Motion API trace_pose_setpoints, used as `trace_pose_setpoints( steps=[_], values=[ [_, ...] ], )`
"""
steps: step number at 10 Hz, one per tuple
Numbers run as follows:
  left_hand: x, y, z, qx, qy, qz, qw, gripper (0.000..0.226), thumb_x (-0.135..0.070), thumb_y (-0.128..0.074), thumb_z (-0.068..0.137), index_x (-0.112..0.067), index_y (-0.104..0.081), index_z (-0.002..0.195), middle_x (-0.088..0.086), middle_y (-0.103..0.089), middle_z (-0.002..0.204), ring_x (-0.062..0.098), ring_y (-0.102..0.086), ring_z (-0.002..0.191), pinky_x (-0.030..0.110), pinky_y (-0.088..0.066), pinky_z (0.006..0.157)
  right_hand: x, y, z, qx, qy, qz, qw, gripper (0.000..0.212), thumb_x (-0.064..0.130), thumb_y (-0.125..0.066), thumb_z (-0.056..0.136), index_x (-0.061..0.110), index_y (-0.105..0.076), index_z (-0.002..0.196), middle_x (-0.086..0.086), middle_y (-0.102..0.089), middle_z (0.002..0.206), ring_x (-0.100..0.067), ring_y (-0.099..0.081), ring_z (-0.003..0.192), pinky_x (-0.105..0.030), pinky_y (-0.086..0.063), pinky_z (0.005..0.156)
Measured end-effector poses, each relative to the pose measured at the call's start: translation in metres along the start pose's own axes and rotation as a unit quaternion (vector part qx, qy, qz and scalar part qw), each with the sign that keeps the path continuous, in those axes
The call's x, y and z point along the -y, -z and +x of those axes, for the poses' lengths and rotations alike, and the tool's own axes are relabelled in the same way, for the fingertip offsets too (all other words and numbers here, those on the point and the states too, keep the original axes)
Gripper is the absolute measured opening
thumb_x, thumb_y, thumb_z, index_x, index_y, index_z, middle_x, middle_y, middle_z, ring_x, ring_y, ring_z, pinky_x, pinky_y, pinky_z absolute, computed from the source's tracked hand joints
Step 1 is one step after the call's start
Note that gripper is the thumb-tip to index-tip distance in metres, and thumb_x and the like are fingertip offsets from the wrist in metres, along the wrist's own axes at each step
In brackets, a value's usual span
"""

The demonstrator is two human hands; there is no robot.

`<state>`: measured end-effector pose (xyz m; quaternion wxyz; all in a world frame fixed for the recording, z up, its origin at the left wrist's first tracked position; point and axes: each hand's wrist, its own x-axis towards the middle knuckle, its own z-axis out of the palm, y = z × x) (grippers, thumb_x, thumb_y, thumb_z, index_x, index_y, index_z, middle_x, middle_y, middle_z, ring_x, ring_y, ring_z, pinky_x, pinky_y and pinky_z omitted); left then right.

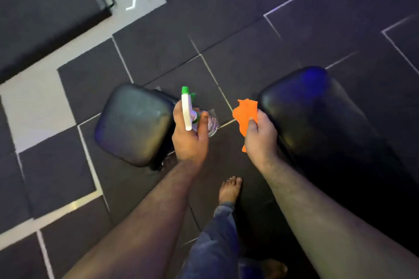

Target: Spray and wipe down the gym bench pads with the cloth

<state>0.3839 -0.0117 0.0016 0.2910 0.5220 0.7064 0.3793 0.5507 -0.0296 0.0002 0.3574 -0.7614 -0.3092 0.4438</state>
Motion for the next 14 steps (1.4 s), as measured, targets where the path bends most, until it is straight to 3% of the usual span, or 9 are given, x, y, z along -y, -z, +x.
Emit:
trace_pose_setpoints(
  steps=[2,3,5,6,7,9,12,13,14],
  values=[
    [0.079,0.089,0.041,-0.159,0.085,0.017,0.983,0.06,-0.04,-0.07,0.099,-0.027,-0.045,0.152,-0.015,-0.066,0.101,0.002,-0.058,0.085,0.021,-0.041,0.077,0.049,-0.13,0.027,0.081,0.099,-0.083,0.988,0.054,0.005,-0.049,0.104,0.023,-0.056,0.155,-0.001,-0.069,0.143,-0.018,-0.062,0.127,-0.01,-0.035,0.094],
    [0.109,0.125,0.058,-0.215,0.112,0.027,0.97,0.055,-0.041,-0.07,0.101,-0.041,-0.04,0.147,-0.027,-0.065,0.101,0.006,-0.061,0.084,0.026,-0.047,0.079,0.066,-0.194,0.036,0.151,0.199,-0.146,0.957,0.059,-0.001,-0.047,0.102,0.018,-0.052,0.158,-0.005,-0.065,0.15,-0.024,-0.061,0.136,-0.028,-0.045,0.111],
    [0.162,0.171,0.083,-0.275,0.099,0.025,0.956,0.057,-0.025,-0.071,0.102,-0.021,-0.047,0.153,-0.039,-0.065,0.121,-0.009,-0.066,0.104,0.012,-0.05,0.087,0.031,-0.299,0.042,0.362,0.39,-0.459,0.712,0.063,0.016,-0.042,0.109,0.015,-0.023,0.169,-0.004,-0.022,0.178,-0.026,-0.015,0.165,-0.046,-0.012,0.133],
    [0.182,0.181,0.086,-0.285,0.115,0.017,0.951,0.059,-0.031,-0.072,0.1,-0.022,-0.048,0.154,-0.015,-0.072,0.118,-0.011,-0.067,0.105,0.009,-0.049,0.09,-0.009,-0.316,0.042,0.399,0.387,-0.576,0.6,0.08,0.05,-0.038,0.111,0.017,0.001,0.172,-0.004,0.01,0.18,-0.025,0.01,0.166,-0.05,0.002,0.134],
    [0.198,0.185,0.088,-0.297,0.132,0.018,0.945,0.064,-0.039,-0.074,0.1,-0.02,-0.048,0.155,-0.01,-0.07,0.108,-0.018,-0.063,0.092,0.004,-0.046,0.085,-0.028,-0.317,0.041,0.364,0.403,-0.592,0.595,0.092,0.061,-0.038,0.106,0.016,0.01,0.17,-0.006,0.02,0.178,-0.027,0.017,0.165,-0.053,0.007,0.133],
    [0.215,0.194,0.114,-0.304,0.135,-0.008,0.943,0.065,-0.04,-0.073,0.1,-0.016,-0.047,0.155,-0.004,-0.073,0.104,0.015,-0.071,0.088,0.016,-0.053,0.082,-0.023,-0.32,0.04,0.359,0.41,-0.603,0.582,0.092,0.061,-0.039,0.105,0.016,0.009,0.17,-0.007,0.02,0.178,-0.026,0.016,0.166,-0.052,0.006,0.133],
    [0.233,0.192,0.136,-0.15,0.245,0.078,0.955,0.062,-0.047,-0.067,0.104,-0.016,-0.044,0.153,-0.013,-0.066,0.1,0.014,-0.064,0.09,0.022,-0.044,0.08,-0.008,-0.319,0.035,0.373,0.39,-0.616,0.574,0.108,0.065,-0.054,0.098,0.015,0.007,0.171,-0.006,0.017,0.179,-0.026,0.013,0.166,-0.051,0.001,0.134],
    [0.233,0.192,0.122,-0.078,0.294,0.109,0.947,0.073,-0.044,-0.075,0.096,-0.024,-0.041,0.157,-0.021,-0.063,0.105,0.008,-0.063,0.09,0.012,-0.043,0.077,-0.006,-0.31,0.03,0.36,0.396,-0.589,0.606,0.104,0.064,-0.054,0.099,0.013,-0.001,0.171,-0.007,0.008,0.18,-0.026,0.006,0.167,-0.049,-0.002,0.135],
    [0.224,0.185,0.102,0.052,0.365,0.24,0.898,0.069,-0.043,-0.073,0.096,-0.02,-0.039,0.151,0.005,-0.071,0.128,0.034,-0.068,0.12,0.036,-0.053,0.092,-0.005,-0.289,0.024,0.302,0.396,-0.554,0.667,0.102,0.06,-0.06,0.097,0.01,-0.009,0.17,-0.01,-0.001,0.18,-0.028,-0.002,0.167,-0.048,-0.007,0.135]
  ],
)
